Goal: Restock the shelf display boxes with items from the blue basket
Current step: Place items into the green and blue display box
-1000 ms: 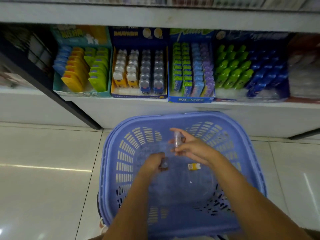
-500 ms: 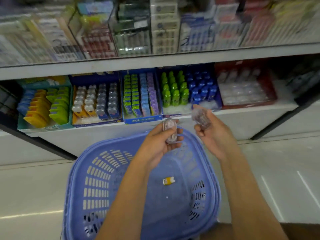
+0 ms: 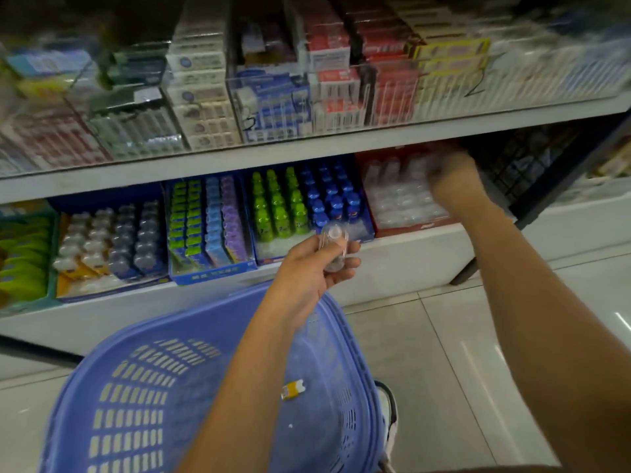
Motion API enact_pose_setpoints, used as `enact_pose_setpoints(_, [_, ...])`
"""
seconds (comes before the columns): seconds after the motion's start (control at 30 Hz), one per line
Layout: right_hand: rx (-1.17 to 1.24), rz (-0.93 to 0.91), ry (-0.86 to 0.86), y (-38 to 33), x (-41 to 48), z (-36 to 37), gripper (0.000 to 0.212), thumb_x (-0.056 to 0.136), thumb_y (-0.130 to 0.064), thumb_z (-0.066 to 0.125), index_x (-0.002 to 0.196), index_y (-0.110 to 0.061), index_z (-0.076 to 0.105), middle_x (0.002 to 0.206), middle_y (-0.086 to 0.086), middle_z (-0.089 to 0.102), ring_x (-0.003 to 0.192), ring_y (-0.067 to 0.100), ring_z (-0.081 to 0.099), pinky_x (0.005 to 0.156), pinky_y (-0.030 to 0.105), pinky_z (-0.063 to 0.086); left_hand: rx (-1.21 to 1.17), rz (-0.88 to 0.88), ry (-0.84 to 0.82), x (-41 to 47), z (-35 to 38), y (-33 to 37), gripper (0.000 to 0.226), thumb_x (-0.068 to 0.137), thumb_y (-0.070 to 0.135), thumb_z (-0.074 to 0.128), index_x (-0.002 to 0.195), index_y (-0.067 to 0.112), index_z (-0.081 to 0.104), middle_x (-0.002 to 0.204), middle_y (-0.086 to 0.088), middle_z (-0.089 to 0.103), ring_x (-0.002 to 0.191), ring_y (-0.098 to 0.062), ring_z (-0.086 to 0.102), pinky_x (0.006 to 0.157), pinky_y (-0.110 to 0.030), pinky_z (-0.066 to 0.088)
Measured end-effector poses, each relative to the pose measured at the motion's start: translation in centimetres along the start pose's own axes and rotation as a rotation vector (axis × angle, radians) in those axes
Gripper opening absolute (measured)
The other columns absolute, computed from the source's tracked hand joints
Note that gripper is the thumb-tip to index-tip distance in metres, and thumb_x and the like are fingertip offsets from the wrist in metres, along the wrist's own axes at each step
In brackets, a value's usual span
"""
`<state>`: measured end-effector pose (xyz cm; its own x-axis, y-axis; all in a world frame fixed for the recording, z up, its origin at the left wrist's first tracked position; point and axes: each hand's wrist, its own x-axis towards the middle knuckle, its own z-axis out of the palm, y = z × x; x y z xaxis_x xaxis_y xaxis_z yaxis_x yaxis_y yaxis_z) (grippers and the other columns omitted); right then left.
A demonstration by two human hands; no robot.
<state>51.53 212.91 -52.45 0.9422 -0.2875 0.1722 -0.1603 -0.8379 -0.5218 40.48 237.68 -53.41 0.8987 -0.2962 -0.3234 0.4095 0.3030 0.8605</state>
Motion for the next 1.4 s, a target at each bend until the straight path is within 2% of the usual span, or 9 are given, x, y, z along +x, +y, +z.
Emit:
enact_pose_setpoints(0.2, [-0.200, -0.208, -0.129, 0.0, 2.1, 0.1, 0.027, 0.090, -0.013, 0.058, 0.116, -0.006, 0.063, 0.124, 0.020, 0.060, 0.113, 0.036, 0.054, 0.096, 0.034, 0.041, -0.003, -0.027, 0.018, 1.2, 0.4, -0.6, 0.012, 0.095, 0.012, 0.053, 0.098, 0.010, 0.064, 0.087, -0.002, 0.072, 0.071, -0.011, 0.069, 0.063, -0.020, 0.055])
enact_pose_setpoints(0.5, [-0.074, -0.306, -0.155, 0.3, 2.7, 0.7, 0.030, 0.086, 0.001, 0.059, 0.114, -0.007, 0.067, 0.120, 0.016, 0.064, 0.112, 0.033, 0.057, 0.102, 0.033, 0.042, 0.068, -0.025, 0.011, 2.0, 0.7, -1.3, 0.017, 0.094, 0.024, 0.056, 0.104, 0.013, 0.064, 0.087, -0.001, 0.062, 0.069, -0.007, 0.067, 0.062, -0.018, 0.053])
enact_pose_setpoints(0.63, [-0.019, -0.292, -0.236, 0.5, 2.1, 1.1, 0.029, 0.088, 0.005, 0.055, 0.111, -0.007, 0.068, 0.117, 0.013, 0.066, 0.103, 0.027, 0.061, 0.088, 0.016, 0.042, 0.195, -0.011, -0.006, 2.0, 0.9, -1.6, 0.019, 0.093, 0.033, 0.057, 0.104, 0.020, 0.065, 0.081, 0.009, 0.065, 0.064, -0.004, 0.060, 0.057, -0.017, 0.047])
enact_pose_setpoints(0.9, [-0.193, -0.324, -0.183, -0.2, 1.2, 0.7, 0.037, 0.090, -0.001, 0.050, 0.125, -0.012, 0.060, 0.133, 0.014, 0.054, 0.122, 0.032, 0.046, 0.099, 0.024, 0.035, 0.255, 0.040, 0.010, 2.5, 2.0, -1.5, 0.018, 0.087, 0.009, 0.066, 0.105, 0.014, 0.063, 0.102, -0.007, 0.068, 0.076, -0.007, 0.070, 0.071, -0.017, 0.055])
enact_pose_setpoints(0.97, [-0.031, -0.232, -0.155, -1.1, 0.1, -0.5, 0.028, 0.088, -0.010, 0.059, 0.116, -0.011, 0.061, 0.117, 0.014, 0.061, 0.105, 0.025, 0.057, 0.085, 0.028, 0.046, 0.288, 0.080, 0.028, 3.0, 2.6, -1.4, 0.021, 0.088, 0.004, 0.063, 0.108, 0.012, 0.061, 0.102, -0.009, 0.067, 0.075, -0.008, 0.070, 0.073, -0.018, 0.056])
enact_pose_setpoints(1.03, [0.366, -0.103, -0.388, -1.7, -1.9, -1.9, 0.021, 0.082, -0.029, 0.072, 0.099, -0.019, 0.065, 0.094, 0.002, 0.070, 0.075, 0.010, 0.066, 0.065, 0.018, 0.052, 0.355, 0.128, 0.085, 3.7, 3.5, -1.2, 0.025, 0.088, 0.004, 0.063, 0.113, 0.007, 0.060, 0.102, -0.011, 0.067, 0.077, -0.013, 0.069, 0.078, -0.023, 0.057])
enact_pose_setpoints(1.13, [0.590, -0.096, -0.639, -1.8, -4.4, -3.3, 0.031, 0.069, -0.047, 0.072, 0.094, -0.028, 0.070, 0.088, 0.001, 0.074, 0.072, 0.013, 0.069, 0.067, 0.020, 0.058, 0.513, 0.261, 0.190, 5.2, 5.2, -1.1, 0.026, 0.086, 0.007, 0.067, 0.111, 0.005, 0.061, 0.098, -0.010, 0.068, 0.083, -0.025, 0.067, 0.081, -0.035, 0.056])
enact_pose_setpoints(1.3, [0.779, 0.046, -0.414, -0.7, -4.5, -2.7, 0.031, 0.067, -0.036, 0.079, 0.091, -0.020, 0.071, 0.087, 0.005, 0.073, 0.072, 0.012, 0.070, 0.070, 0.022, 0.058, 0.733, 0.504, 0.239, 7.3, 7.7, -1.3, 0.028, 0.085, 0.009, 0.067, 0.113, 0.008, 0.062, 0.092, -0.001, 0.065, 0.086, -0.020, 0.064, 0.074, -0.021, 0.049])
enact_pose_setpoints(1.4, [0.667, 0.144, -0.122, 0.5, -2.1, -1.9, 0.023, 0.074, -0.024, 0.079, 0.091, -0.014, 0.067, 0.090, 0.006, 0.070, 0.074, 0.014, 0.068, 0.069, 0.017, 0.056, 0.941, 0.469, 0.137, 8.4, 8.6, -2.0, 0.048, 0.091, 0.015, 0.060, 0.136, 0.008, 0.045, 0.123, -0.012, 0.061, 0.108, -0.026, 0.061, 0.088, -0.023, 0.046])
